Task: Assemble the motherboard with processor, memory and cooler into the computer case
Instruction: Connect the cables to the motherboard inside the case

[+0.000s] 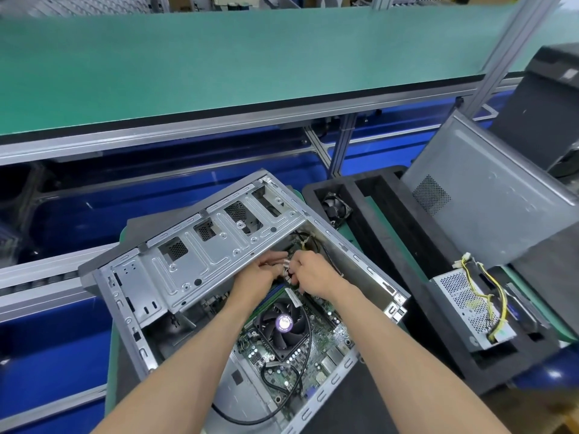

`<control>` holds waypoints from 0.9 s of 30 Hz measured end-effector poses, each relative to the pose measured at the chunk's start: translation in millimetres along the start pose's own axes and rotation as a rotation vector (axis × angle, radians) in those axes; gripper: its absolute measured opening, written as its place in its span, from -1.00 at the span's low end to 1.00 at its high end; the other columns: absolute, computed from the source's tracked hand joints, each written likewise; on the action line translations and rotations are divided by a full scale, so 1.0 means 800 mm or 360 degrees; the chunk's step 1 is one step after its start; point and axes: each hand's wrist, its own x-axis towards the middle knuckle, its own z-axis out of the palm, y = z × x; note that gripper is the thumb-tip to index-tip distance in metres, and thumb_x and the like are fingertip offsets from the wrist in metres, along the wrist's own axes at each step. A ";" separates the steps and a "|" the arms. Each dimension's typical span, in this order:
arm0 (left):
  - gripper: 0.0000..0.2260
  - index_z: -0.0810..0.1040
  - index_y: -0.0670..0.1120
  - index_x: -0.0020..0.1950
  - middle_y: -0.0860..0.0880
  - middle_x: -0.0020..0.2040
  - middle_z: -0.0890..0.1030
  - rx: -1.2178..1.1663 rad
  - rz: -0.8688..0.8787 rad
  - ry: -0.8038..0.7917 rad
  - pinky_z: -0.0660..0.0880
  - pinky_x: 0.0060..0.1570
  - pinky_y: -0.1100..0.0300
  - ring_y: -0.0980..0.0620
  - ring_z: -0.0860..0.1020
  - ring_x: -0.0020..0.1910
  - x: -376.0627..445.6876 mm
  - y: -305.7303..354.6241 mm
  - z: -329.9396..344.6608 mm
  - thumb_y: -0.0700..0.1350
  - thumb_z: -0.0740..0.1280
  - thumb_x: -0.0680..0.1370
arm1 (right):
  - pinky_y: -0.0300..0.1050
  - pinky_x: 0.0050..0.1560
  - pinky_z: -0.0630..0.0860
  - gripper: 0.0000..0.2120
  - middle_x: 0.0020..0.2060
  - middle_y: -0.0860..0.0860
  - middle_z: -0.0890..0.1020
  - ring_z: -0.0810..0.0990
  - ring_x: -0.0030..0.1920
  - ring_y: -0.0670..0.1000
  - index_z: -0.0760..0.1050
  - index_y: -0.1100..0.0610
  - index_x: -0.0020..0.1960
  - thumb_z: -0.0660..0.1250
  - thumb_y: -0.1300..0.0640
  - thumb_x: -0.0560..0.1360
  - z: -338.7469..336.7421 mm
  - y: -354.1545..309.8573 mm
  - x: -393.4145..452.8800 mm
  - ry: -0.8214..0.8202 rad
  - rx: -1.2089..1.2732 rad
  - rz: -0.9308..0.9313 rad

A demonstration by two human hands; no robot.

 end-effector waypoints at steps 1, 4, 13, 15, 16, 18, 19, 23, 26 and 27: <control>-0.68 0.61 0.35 0.03 0.29 -0.03 0.66 0.0144 0.0019 -0.0002 0.46 -0.09 0.29 0.15 0.57 -0.17 -0.001 0.000 0.000 -0.14 0.35 0.56 | 0.00 -0.03 0.50 -0.83 -0.01 0.25 0.63 0.52 -0.11 0.12 0.45 0.28 -0.03 0.09 0.32 0.60 -0.001 -0.001 0.000 -0.0042 0.0002 0.0028; -0.64 0.59 0.36 0.03 0.19 -0.11 0.65 0.0315 0.0146 -0.0058 0.42 -0.16 0.27 0.17 0.54 -0.20 0.001 -0.006 0.001 -0.16 0.38 0.53 | -0.06 -0.16 0.41 -0.85 0.03 0.37 0.61 0.45 -0.16 0.04 0.40 0.25 -0.07 0.09 0.39 0.57 -0.001 -0.004 -0.001 -0.0115 -0.0011 0.0064; -0.80 0.67 0.13 0.09 0.23 0.02 0.58 0.0483 0.0275 -0.0029 0.37 -0.08 0.49 0.26 0.54 -0.02 0.006 -0.006 0.007 -0.14 0.44 0.54 | -0.11 -0.19 0.46 -0.84 -0.09 0.21 0.55 0.48 -0.29 0.05 0.40 0.27 0.06 0.05 0.36 0.61 0.002 0.000 0.004 -0.0107 0.0079 0.0114; -0.79 0.64 0.24 0.01 0.27 -0.04 0.62 0.0470 0.0171 0.0013 0.40 -0.14 0.40 0.29 0.56 -0.08 0.006 -0.003 0.007 -0.09 0.45 0.51 | -0.08 -0.21 0.48 -0.83 -0.08 0.23 0.57 0.49 -0.26 0.08 0.40 0.28 0.08 0.05 0.33 0.62 0.002 0.001 0.004 -0.0091 0.0083 0.0116; -0.79 0.64 0.27 -0.03 0.29 -0.07 0.64 0.0434 0.0109 0.0022 0.41 -0.16 0.38 0.31 0.58 -0.10 0.007 -0.002 0.006 -0.07 0.45 0.49 | -0.02 -0.16 0.49 -0.83 -0.07 0.24 0.57 0.49 -0.23 0.08 0.41 0.28 0.06 0.05 0.33 0.62 0.002 0.001 0.004 -0.0077 0.0061 0.0106; -0.81 0.65 0.29 -0.07 0.31 -0.10 0.67 0.0234 -0.0021 0.0024 0.42 -0.14 0.33 0.32 0.60 -0.13 0.009 0.000 0.003 -0.04 0.47 0.45 | 0.06 -0.03 0.51 -0.84 -0.05 0.24 0.57 0.49 -0.16 0.08 0.40 0.28 0.02 0.05 0.31 0.62 0.001 0.002 0.005 -0.0038 0.0028 0.0092; -0.81 0.66 0.26 -0.07 0.28 -0.09 0.68 0.0087 -0.0064 0.0015 0.42 -0.11 0.32 0.30 0.61 -0.11 0.010 0.000 0.001 -0.05 0.49 0.44 | 0.05 0.00 0.51 -0.83 -0.02 0.24 0.59 0.49 -0.13 0.09 0.41 0.32 0.05 0.06 0.29 0.63 0.001 0.002 0.005 -0.0015 0.0030 0.0089; -0.71 0.69 0.11 -0.07 0.14 -0.10 0.71 -0.0252 -0.0154 0.0029 0.45 0.00 0.32 0.20 0.65 -0.06 0.017 -0.004 -0.001 -0.30 0.49 0.43 | -0.02 -0.10 0.46 -0.85 0.01 0.24 0.61 0.50 -0.16 0.08 0.40 0.31 0.10 0.12 0.26 0.63 0.005 0.002 0.005 0.0024 0.0017 0.0015; -0.71 0.69 0.07 -0.07 0.09 -0.09 0.71 -0.0303 -0.0167 0.0039 0.50 0.06 0.27 0.13 0.66 -0.02 0.019 -0.007 -0.001 -0.34 0.48 0.43 | -0.11 -0.23 0.38 -0.87 -0.02 0.23 0.61 0.49 -0.19 0.06 0.40 0.27 0.08 0.13 0.23 0.65 0.006 0.003 0.005 0.0030 -0.0012 -0.0028; -0.71 0.69 0.07 -0.08 0.08 -0.08 0.71 -0.0317 -0.0167 0.0030 0.50 0.11 0.24 0.12 0.66 -0.02 0.020 -0.008 0.000 -0.34 0.47 0.44 | -0.14 -0.27 0.37 -0.87 -0.03 0.23 0.61 0.48 -0.22 0.04 0.40 0.28 0.08 0.12 0.24 0.64 0.006 0.003 0.005 0.0029 -0.0008 -0.0030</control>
